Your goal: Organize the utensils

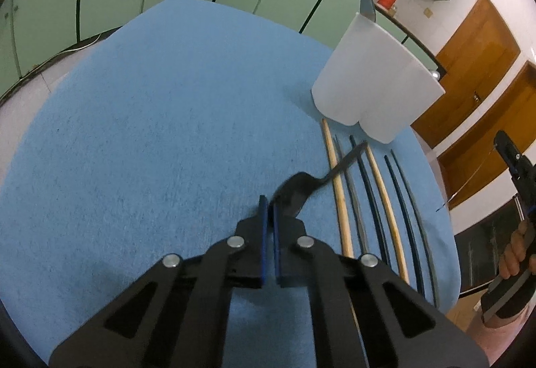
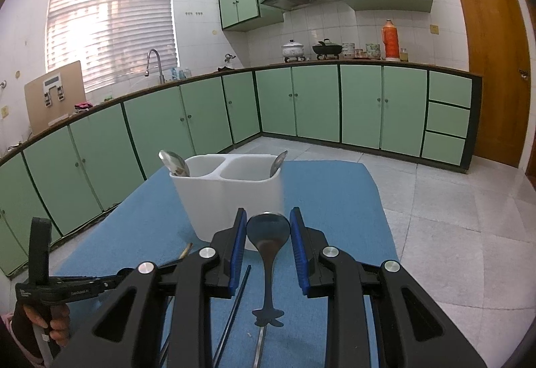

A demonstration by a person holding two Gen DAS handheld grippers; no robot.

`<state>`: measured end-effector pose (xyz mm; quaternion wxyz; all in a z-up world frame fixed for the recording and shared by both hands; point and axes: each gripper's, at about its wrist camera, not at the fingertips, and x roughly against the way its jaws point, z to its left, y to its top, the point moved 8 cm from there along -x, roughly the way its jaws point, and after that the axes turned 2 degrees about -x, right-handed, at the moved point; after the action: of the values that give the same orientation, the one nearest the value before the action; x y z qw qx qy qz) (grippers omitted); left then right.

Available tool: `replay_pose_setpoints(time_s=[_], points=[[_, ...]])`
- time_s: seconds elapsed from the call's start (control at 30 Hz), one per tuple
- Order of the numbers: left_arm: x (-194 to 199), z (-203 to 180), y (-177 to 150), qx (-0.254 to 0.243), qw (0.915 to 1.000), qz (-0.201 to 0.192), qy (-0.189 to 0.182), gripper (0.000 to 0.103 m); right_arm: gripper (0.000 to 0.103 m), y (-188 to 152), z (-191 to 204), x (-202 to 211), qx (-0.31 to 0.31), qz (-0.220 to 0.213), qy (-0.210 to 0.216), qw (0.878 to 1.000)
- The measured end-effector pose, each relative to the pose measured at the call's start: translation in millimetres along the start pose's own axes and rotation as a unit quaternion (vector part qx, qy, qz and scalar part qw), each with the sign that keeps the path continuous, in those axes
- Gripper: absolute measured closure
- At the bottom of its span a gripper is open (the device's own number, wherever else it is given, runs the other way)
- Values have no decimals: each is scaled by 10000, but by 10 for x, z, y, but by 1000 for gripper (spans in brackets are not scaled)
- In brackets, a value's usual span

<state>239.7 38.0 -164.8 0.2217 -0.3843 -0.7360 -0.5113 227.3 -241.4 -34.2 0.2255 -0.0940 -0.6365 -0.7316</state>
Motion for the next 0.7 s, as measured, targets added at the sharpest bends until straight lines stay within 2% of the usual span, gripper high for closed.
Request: replay_pose_setpoints(time_s=[0.1,0.3,0.43,0.53,0.7], points=[[48,-21,35,-72,9999,-122,55,101,77,3,5,3,-1,-9,-3,10000],[306,-180,313,-497,9962,-677,251,101,77,68,2,45,-8,-107,-3,9999],[508,-329,530,-1148,9869,-916,675,101,77,119,14,82,28,-178,10,9998],[541,-363,569,-1542,9802,-793,957,101,77,141,13,97,34,-208,29,9998],[489,-241,525,-1723,9789,-468,993,101,77,110,20,80,22,-174,47,9998]])
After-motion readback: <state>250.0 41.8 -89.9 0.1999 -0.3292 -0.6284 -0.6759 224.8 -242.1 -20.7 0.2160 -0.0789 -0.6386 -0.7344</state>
